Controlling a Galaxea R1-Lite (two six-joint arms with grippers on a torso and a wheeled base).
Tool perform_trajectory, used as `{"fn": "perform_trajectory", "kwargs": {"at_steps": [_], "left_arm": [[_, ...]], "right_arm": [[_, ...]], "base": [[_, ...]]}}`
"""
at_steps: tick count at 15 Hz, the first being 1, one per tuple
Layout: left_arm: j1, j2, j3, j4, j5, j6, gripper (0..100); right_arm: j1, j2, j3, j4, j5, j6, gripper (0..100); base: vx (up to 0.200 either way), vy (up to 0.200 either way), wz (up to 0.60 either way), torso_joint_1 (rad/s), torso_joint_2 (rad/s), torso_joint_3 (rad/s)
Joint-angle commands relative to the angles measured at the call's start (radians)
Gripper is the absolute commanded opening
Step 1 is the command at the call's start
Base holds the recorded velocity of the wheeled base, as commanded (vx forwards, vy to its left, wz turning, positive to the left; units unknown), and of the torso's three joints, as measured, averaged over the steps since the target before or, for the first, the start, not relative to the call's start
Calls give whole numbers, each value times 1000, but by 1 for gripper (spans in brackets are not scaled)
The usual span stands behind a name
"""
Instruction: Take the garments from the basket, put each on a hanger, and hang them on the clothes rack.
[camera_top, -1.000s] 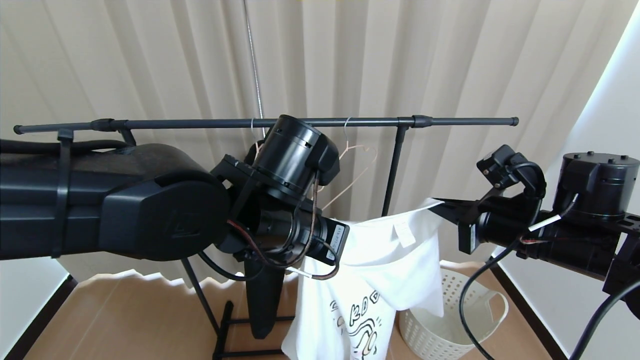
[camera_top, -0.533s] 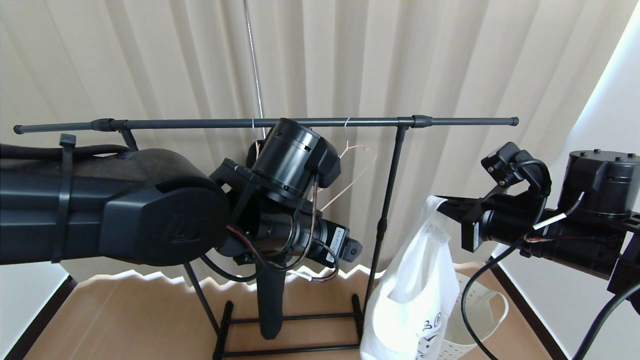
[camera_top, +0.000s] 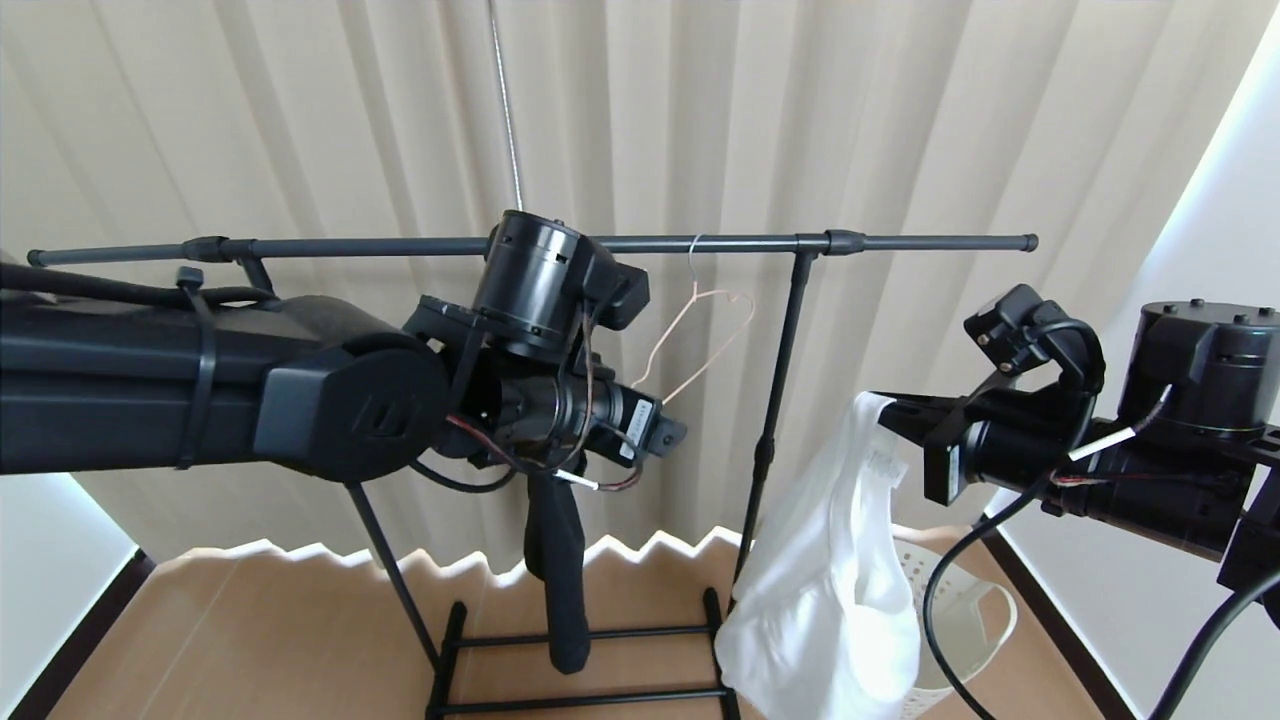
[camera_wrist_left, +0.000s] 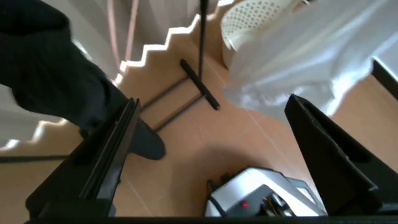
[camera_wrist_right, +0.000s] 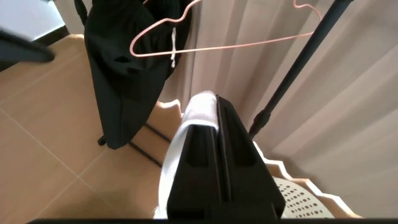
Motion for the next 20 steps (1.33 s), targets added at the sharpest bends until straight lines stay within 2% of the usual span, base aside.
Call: {"fn": "perform_trajectory", "kwargs": {"at_steps": [1, 3, 5, 8, 14, 16, 20], "left_arm": [[54, 99, -37, -64, 0, 59, 100], [81, 177, -90, -112, 0, 108, 100], [90, 255, -167, -147, 0, 111, 100], [101, 404, -357, -148, 1, 110, 100], [133, 567, -569, -148, 0, 108, 100], [144, 602, -612, -150, 0, 110, 100], [149, 625, -612, -181, -2, 108, 100]], "right_arm": [[-1, -1, 0, 0, 1, -1, 0], [-2, -1, 0, 0, 1, -1, 0], [-4, 4, 0, 0, 1, -1, 0], [-5, 18, -1, -1, -1, -1, 0], [-11, 34, -4, -1, -1, -1, 0], [-11, 44, -4, -4, -1, -1, 0], [-11, 47, -3, -4, -1, -1, 0]], "base": [[0, 0, 0, 0, 0, 0], [0, 0, 0, 0, 0, 0], [0, 0, 0, 0, 0, 0], [0, 0, 0, 0, 0, 0], [0, 0, 0, 0, 0, 0], [0, 0, 0, 0, 0, 0], [0, 0, 0, 0, 0, 0]]}}
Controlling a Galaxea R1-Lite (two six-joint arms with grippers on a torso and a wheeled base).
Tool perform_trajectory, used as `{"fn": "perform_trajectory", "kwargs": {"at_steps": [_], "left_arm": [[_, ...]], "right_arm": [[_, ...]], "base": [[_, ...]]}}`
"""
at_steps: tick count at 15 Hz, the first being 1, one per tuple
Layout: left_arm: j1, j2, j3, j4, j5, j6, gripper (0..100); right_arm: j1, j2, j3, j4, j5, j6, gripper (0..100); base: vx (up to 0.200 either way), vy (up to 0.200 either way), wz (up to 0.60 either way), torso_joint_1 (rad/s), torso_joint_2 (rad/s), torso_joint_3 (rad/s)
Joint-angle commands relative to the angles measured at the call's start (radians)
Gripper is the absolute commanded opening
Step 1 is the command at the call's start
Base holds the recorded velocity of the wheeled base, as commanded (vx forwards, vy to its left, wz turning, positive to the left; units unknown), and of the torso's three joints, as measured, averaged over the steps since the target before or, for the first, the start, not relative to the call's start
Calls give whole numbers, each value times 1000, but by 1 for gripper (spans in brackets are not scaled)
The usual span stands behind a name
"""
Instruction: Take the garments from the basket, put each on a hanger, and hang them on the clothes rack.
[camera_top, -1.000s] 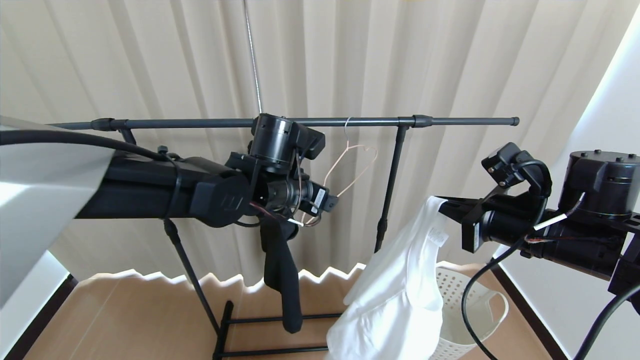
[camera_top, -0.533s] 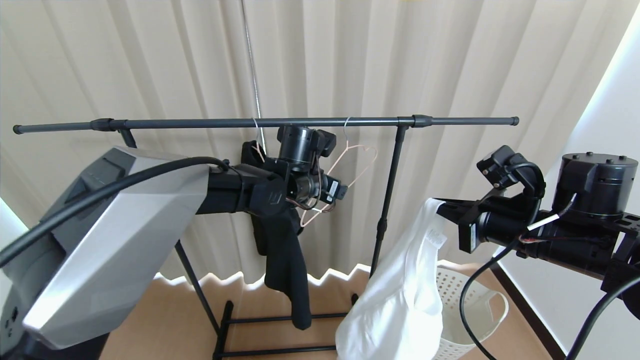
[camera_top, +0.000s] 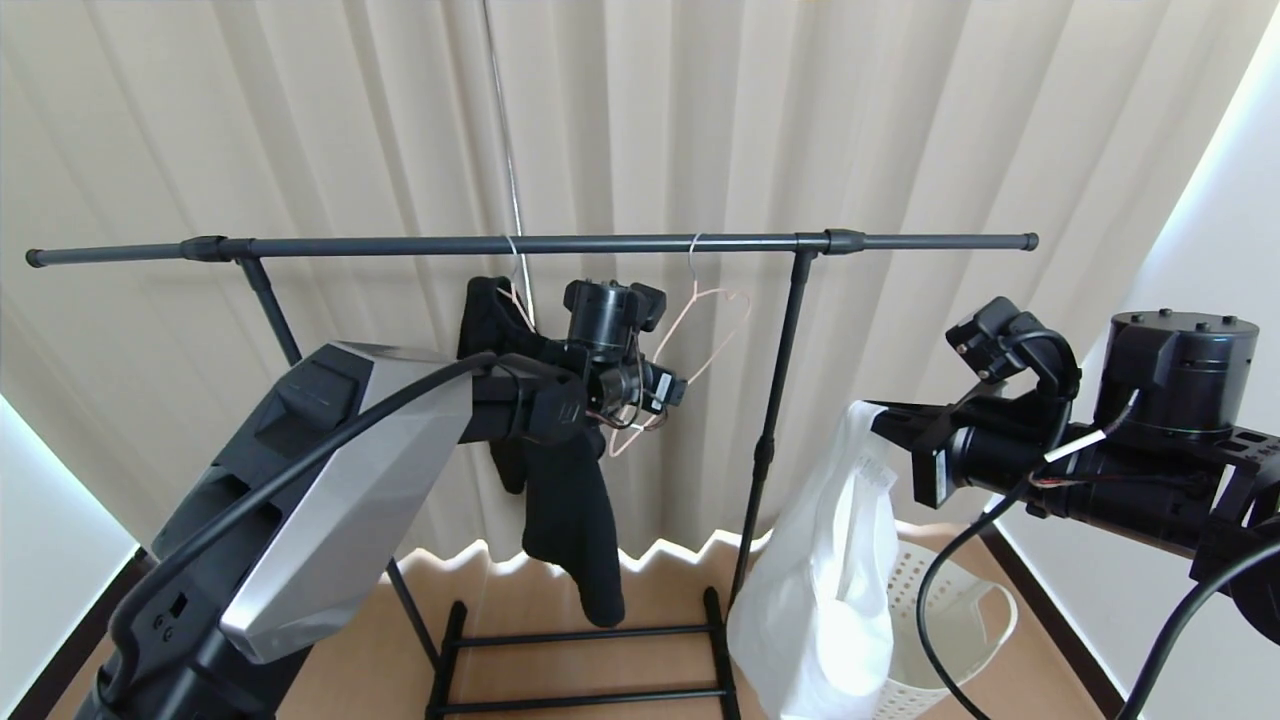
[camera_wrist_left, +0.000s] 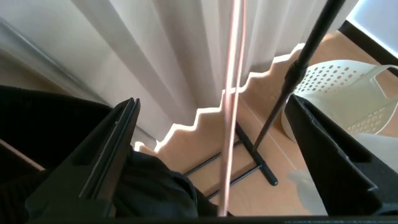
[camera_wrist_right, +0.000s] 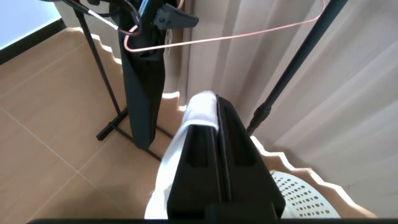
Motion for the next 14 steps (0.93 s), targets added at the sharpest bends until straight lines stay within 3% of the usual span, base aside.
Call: {"fn": "perform_trajectory", "kwargs": {"at_steps": [1, 8, 9, 14], "left_arm": [[2, 24, -2, -16, 0, 0, 100], [-2, 26, -2, -24, -34, -6, 100], [-2, 26, -2, -24, -34, -6, 0], [-2, 24, -2, -24, -34, -8, 0]], "right_arm": [[1, 4, 2, 0, 1, 0, 0], [1, 16, 3, -5, 1, 0, 0], [1, 16, 3, -5, 1, 0, 0], [1, 16, 3, -5, 1, 0, 0]], "base": [[0, 0, 0, 0, 0, 0], [0, 0, 0, 0, 0, 0], [0, 0, 0, 0, 0, 0], [0, 0, 0, 0, 0, 0]]}}
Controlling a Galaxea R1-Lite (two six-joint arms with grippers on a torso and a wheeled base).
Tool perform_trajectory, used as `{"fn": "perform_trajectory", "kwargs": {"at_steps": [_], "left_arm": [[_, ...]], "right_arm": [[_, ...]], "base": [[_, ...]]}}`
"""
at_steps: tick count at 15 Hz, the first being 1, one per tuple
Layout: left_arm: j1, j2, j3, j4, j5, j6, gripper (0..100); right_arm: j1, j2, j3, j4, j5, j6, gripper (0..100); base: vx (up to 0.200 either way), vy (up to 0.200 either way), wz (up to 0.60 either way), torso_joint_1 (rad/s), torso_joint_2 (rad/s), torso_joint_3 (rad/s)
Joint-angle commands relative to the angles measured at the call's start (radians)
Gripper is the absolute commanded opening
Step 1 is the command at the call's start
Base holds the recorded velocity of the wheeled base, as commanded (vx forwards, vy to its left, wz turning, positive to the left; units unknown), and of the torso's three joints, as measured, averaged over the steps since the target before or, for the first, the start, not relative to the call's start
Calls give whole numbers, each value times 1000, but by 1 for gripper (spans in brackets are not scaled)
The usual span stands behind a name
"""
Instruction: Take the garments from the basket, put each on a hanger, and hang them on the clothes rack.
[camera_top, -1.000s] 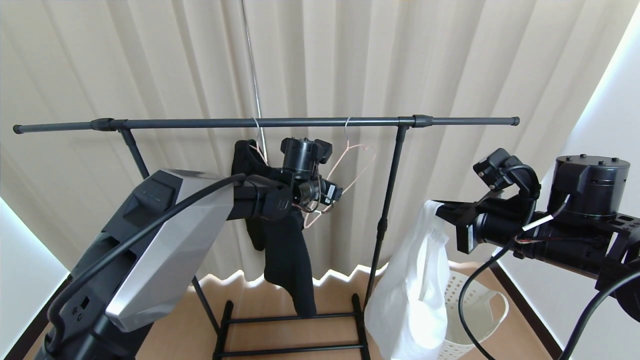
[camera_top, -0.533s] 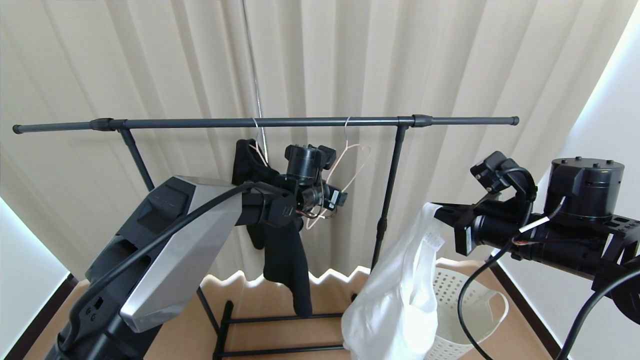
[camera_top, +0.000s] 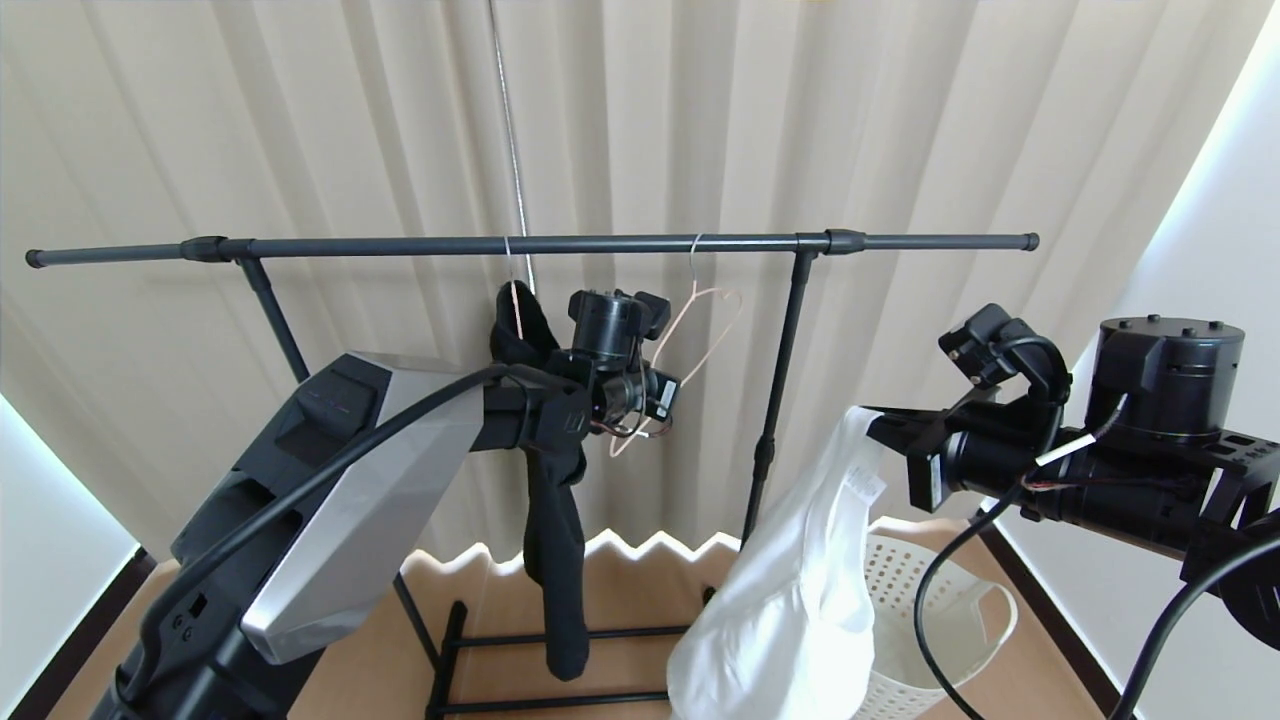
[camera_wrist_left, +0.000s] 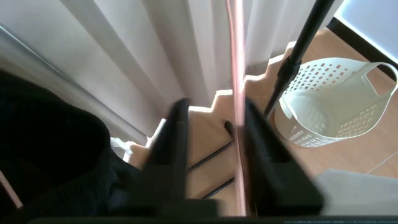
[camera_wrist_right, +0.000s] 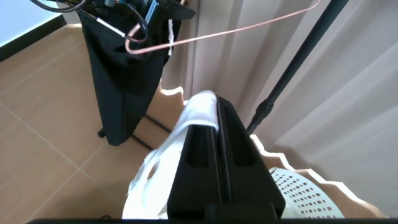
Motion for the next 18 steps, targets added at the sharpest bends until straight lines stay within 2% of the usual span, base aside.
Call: {"fn": "perform_trajectory", "kwargs": {"at_steps": [1, 18], "left_arm": [[0, -3, 0, -2, 1, -1, 0], [-4, -60, 21, -34, 7, -48, 0]], "right_arm": [[1, 2, 0, 0, 0, -1, 0], [1, 0, 1, 0, -1, -1, 0]], "base": [[0, 0, 0, 0, 0, 0], [0, 0, 0, 0, 0, 0]]}}
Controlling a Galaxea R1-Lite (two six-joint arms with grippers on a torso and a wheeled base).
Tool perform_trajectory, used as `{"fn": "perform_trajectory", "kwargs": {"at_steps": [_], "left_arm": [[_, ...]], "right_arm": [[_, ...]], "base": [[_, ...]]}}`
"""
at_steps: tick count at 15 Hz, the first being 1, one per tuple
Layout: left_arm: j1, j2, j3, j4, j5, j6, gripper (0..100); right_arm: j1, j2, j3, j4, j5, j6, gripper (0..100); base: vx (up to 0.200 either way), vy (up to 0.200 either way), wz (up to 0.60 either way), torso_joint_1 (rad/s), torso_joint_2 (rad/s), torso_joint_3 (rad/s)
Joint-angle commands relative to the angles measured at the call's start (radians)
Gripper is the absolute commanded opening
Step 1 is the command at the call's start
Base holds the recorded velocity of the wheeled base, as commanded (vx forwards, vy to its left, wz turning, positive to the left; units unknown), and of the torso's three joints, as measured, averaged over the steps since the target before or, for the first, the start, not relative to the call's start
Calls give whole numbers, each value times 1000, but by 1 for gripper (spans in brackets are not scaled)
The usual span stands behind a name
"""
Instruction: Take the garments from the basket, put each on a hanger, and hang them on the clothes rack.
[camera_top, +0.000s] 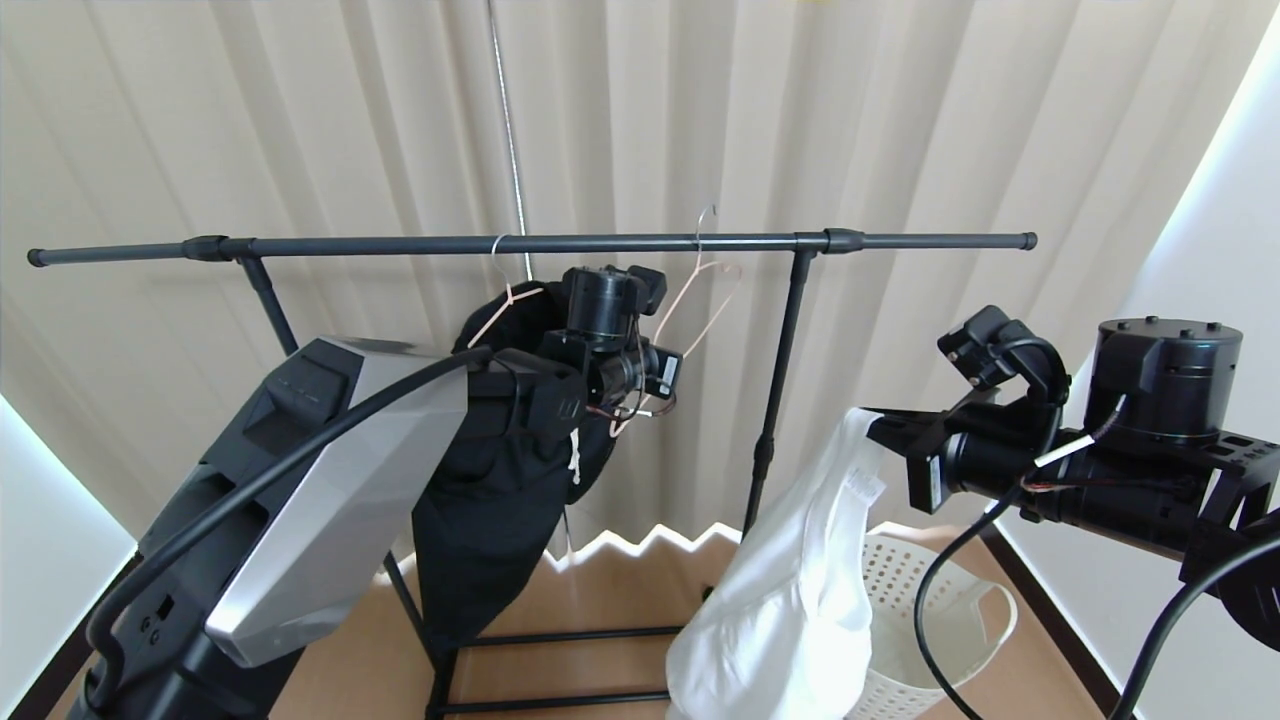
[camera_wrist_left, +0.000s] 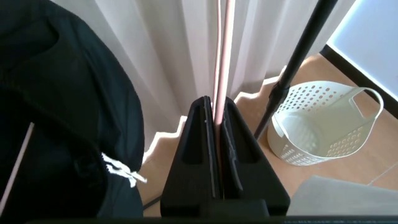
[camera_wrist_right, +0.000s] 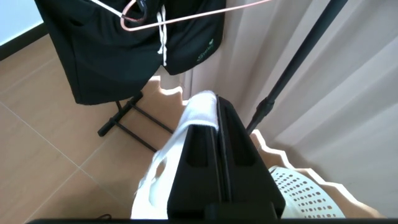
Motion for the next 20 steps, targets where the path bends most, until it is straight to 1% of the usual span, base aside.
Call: {"fn": "perform_trajectory", "kwargs": {"at_steps": [1, 3, 7, 9, 10, 14, 17, 18, 19, 20], "left_arm": [[0, -17, 15, 0, 1, -8, 0], [-3, -31, 26, -1, 1, -14, 0], [-5, -83, 105, -7, -5, -19, 0], [-5, -106, 171, -60, -5, -19, 0], [-5, -132, 230, -104, -5, -17, 0], [-20, -202, 343, -149, -5, -19, 0], [-40, -290, 516, -228, -4, -20, 0], [-45, -327, 605, -282, -4, -20, 0], [-48, -377, 727, -363, -4, -20, 0], [-50, -439, 846, -426, -4, -22, 0]], "right_arm": [[1, -2, 0, -1, 0, 0, 0], [1, -2, 0, -1, 0, 0, 0], [1, -3, 0, -1, 0, 0, 0], [1, -2, 0, -1, 0, 0, 0], [1, -2, 0, -1, 0, 0, 0], [1, -2, -3, -1, -1, 0, 0], [1, -6, -3, -1, -3, 0, 0], [1, -10, -4, -1, -4, 0, 0], [1, -14, -8, 0, -18, 0, 0], [2, -22, -11, -1, -92, -2, 0]], "base": [[0, 0, 0, 0, 0, 0], [0, 0, 0, 0, 0, 0], [0, 0, 0, 0, 0, 0], [0, 0, 0, 0, 0, 0], [0, 0, 0, 0, 0, 0], [0, 0, 0, 0, 0, 0], [0, 0, 0, 0, 0, 0], [0, 0, 0, 0, 0, 0], [0, 0, 0, 0, 0, 0], [0, 0, 0, 0, 0, 0]]}}
